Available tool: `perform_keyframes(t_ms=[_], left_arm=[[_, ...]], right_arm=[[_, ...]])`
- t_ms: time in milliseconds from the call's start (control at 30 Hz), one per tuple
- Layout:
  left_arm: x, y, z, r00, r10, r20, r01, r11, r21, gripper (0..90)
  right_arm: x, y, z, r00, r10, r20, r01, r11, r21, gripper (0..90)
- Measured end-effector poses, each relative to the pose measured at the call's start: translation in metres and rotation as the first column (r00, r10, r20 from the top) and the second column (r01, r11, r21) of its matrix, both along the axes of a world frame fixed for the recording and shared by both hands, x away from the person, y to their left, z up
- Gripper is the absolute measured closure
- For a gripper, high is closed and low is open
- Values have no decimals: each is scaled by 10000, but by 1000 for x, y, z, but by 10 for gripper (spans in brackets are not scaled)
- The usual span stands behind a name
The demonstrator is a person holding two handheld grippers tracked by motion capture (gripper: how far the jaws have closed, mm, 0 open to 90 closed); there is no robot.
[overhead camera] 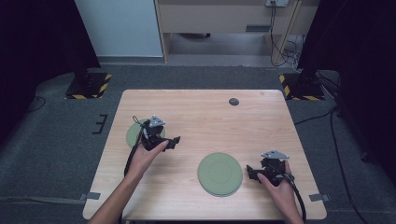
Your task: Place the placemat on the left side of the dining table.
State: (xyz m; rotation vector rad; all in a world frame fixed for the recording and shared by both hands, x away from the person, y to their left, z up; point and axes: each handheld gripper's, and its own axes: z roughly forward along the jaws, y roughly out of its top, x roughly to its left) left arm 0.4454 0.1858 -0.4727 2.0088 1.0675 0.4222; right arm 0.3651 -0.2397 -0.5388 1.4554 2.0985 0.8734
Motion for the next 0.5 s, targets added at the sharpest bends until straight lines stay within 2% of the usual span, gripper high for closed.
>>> perform_keyframes(t_ms=[200, 500], left_arm=[[-10, -13, -3, 9990, -440, 7, 440, 9990, 64, 58], [-22, -22, -6, 9967, -808, 13, 808, 9967, 55, 56]], right_arm=[[0, 0, 0, 10000, 3, 7, -3, 10000, -7, 21], [0, 0, 0, 10000, 1, -1, -1, 10000, -2, 21]])
